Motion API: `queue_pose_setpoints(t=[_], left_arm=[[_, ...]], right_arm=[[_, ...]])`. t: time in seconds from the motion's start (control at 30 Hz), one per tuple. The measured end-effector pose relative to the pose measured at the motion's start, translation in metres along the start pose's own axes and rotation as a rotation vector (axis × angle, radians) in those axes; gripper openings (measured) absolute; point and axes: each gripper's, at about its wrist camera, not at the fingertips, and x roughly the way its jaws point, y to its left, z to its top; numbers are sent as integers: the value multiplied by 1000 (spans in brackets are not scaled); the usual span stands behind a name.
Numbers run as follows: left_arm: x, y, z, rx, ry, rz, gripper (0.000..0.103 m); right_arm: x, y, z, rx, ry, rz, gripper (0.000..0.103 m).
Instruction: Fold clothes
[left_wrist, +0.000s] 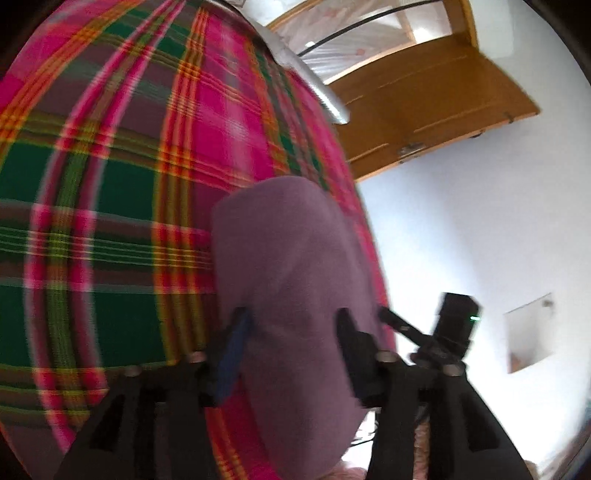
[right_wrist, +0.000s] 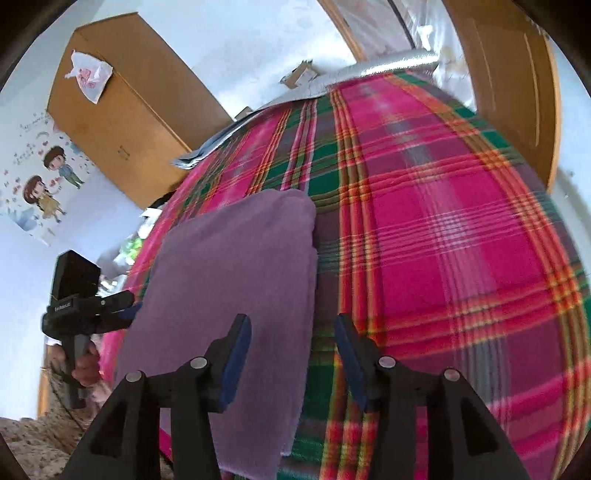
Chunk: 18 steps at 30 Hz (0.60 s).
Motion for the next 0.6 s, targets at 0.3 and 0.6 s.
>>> queue_pose_setpoints(t=[0.3,0.6], left_arm=[[5,-1,2,3,46,-44,61],[-1,15,-2,-66,185,-50,67]], right_arm=[[18,-7,8,24,57,115,55],[20,-5,14,-19,126,126,55]])
